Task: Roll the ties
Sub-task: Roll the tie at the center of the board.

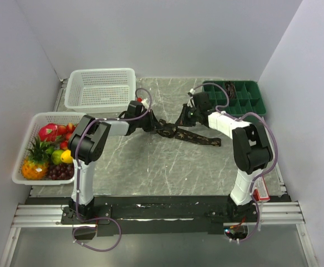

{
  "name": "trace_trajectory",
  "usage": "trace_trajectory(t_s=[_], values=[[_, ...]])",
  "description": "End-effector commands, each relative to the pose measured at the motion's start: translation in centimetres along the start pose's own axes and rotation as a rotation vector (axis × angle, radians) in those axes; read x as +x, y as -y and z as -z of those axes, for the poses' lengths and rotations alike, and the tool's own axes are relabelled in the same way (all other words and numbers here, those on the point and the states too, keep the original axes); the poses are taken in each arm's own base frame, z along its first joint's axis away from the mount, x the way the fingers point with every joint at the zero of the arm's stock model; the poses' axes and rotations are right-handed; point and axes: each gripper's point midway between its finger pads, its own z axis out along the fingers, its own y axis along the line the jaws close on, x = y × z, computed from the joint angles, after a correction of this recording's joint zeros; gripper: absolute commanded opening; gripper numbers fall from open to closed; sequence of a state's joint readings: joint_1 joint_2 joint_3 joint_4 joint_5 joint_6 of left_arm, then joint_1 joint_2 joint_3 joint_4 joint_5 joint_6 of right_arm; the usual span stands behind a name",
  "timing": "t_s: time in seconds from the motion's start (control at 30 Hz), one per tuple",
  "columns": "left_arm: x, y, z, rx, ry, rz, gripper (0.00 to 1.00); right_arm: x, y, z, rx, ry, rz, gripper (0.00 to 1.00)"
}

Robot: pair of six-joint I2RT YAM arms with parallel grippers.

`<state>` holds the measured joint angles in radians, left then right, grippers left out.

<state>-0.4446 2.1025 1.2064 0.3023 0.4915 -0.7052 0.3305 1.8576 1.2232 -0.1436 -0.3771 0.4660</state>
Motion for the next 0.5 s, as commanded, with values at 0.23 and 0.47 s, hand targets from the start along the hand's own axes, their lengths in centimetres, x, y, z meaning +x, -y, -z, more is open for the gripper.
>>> trace_trajectory(t_s=[0.23, 0.47], values=[[-4.3, -0.3, 1.8, -0.201, 0.050, -0.108, 0.01, 1.7, 0.2, -1.4, 0.028, -0.052, 0.056, 0.00], [-5.4, -0.5, 2.7, -0.274, 0.056, -0.136, 0.01, 1.5, -0.6, -4.3, 0.057, -0.078, 0.079, 0.00]])
